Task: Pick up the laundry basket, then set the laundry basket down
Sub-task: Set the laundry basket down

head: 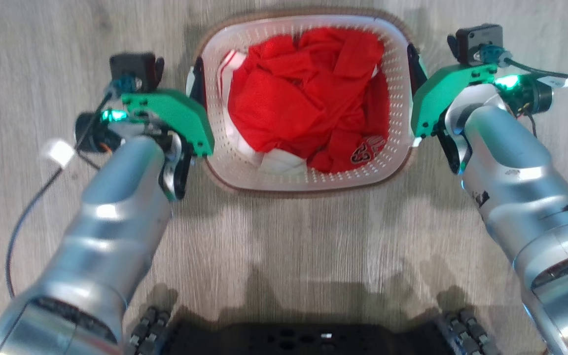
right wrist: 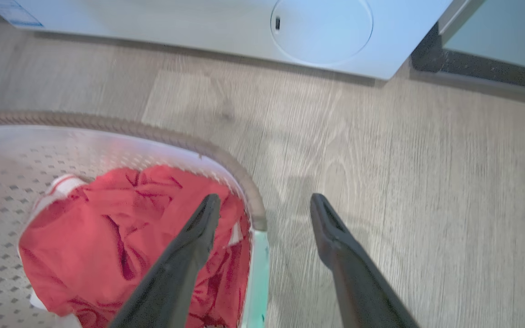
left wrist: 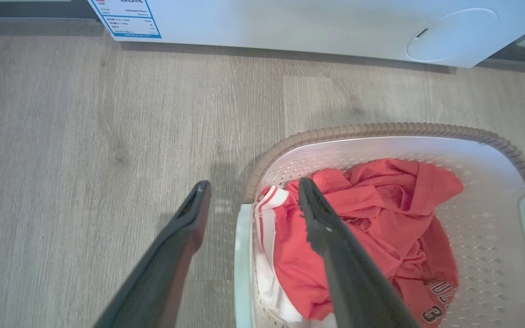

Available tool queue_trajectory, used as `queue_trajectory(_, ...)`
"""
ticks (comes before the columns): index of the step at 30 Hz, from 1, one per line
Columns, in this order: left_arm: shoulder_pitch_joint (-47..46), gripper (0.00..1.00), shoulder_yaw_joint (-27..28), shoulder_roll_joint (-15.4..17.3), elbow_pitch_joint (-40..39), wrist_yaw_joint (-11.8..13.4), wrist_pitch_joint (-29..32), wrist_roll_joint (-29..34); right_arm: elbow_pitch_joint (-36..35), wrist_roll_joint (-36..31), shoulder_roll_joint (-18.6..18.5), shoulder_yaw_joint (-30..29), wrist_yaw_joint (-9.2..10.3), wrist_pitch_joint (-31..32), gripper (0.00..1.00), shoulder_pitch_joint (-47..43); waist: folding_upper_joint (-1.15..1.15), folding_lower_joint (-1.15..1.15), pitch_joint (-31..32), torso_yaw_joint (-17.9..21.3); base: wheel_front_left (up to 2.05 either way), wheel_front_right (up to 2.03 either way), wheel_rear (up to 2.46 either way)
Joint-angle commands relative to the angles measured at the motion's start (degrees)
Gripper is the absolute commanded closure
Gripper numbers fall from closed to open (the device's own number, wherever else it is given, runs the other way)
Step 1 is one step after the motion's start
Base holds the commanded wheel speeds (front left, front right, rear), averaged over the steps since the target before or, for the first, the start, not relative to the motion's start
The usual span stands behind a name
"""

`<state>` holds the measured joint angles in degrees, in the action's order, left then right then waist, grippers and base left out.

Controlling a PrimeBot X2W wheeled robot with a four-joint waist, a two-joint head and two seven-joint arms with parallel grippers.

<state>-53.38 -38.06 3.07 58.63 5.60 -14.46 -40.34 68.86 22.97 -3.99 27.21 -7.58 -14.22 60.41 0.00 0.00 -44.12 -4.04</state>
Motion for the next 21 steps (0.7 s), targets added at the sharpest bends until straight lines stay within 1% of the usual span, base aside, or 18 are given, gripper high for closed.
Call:
queue_trajectory(1,3.1,0.0,3.1,2.0,-2.6,0.3,-0.5,1.5,-2.1,-1.7,1.1,-1.1,0.09,-0.8,0.0,-3.8,0.0,0.0,2.7,0.4,0.0,0.0,0.0)
queue_trajectory(3,5.5,0.0,6.3,1.9,-5.7,0.4,-0.5,3.3,-4.1,-4.2,1.1,-3.9,0.09,-0.8,0.0,-5.3,0.0,0.0,4.6,0.5,0.0,0.0,0.0)
queue_trajectory(7,10.9,0.0,11.3,1.9,-11.3,0.9,-0.5,9.2,-9.6,-8.5,1.1,-9.2,0.09,-0.8,0.0,-9.9,0.0,0.0,9.2,0.4,0.0,0.0,0.0)
queue_trajectory(11,16.6,0.0,15.6,2.0,-16.9,1.2,-0.5,15.4,-15.9,-10.9,1.1,-13.1,0.09,-0.8,0.0,-15.3,0.0,0.0,14.3,0.4,0.0,0.0,0.0)
queue_trajectory(17,26.0,0.0,22.2,2.7,-25.1,0.8,-0.5,21.8,-25.9,-10.3,1.1,-13.9,0.09,-0.8,0.0,-23.2,0.0,0.0,21.8,1.5,0.0,0.0,0.0)
queue_trajectory(21,32.2,0.0,25.8,2.4,-30.1,0.4,-0.5,24.7,-31.6,-9.1,1.1,-13.5,0.09,-0.8,0.0,-28.5,0.0,0.0,26.6,2.2,0.0,0.0,0.0)
